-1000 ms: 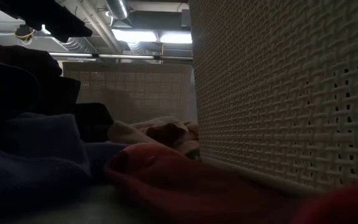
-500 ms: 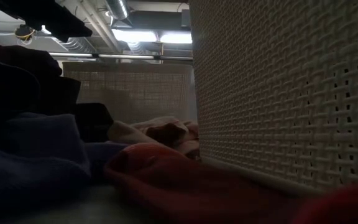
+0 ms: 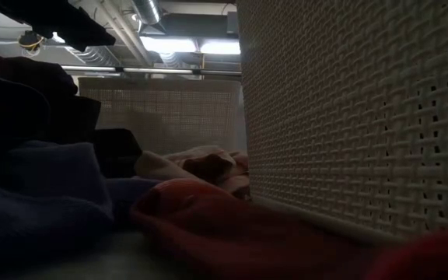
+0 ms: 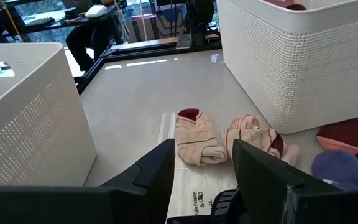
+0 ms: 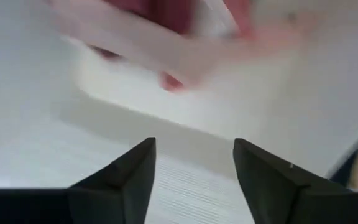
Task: Sort clothes
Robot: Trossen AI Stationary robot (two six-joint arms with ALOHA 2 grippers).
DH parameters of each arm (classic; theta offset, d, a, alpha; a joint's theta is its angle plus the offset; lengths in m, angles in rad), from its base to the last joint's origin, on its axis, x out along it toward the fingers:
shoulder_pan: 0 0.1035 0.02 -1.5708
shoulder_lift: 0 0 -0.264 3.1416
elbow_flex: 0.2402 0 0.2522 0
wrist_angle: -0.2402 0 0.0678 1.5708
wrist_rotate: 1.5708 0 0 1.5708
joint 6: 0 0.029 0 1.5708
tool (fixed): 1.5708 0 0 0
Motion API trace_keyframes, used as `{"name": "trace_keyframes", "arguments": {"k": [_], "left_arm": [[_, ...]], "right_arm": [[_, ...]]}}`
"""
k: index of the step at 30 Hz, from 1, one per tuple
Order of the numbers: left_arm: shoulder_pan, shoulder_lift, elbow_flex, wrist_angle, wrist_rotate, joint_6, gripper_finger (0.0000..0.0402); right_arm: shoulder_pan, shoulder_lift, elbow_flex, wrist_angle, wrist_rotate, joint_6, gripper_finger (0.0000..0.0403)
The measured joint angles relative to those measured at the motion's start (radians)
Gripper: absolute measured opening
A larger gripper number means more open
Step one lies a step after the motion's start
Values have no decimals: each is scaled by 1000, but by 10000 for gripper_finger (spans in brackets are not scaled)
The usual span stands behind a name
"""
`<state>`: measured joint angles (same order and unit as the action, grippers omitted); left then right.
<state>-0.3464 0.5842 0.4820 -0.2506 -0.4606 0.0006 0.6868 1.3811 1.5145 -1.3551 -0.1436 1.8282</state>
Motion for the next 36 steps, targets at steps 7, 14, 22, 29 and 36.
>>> {"name": "trace_keyframes", "arguments": {"k": [7,14,22,29,36], "left_arm": [[0,0,0,0,0,2,153],[0,0,0,7,0,19,153],[0,0,0,38,0,60,153],[0,2,0,70,0,56,153],[1,98,88,5,-4,9,153]], "right_arm": [[-23,0,162,6,496,-397,247],[-146,22,174,130,799,-911,248],[-307,156,173,397,780,-1459,248],[-403,225,151,699,730,-1838,248],[-542,213,4,1012,471,-2039,248]]}}
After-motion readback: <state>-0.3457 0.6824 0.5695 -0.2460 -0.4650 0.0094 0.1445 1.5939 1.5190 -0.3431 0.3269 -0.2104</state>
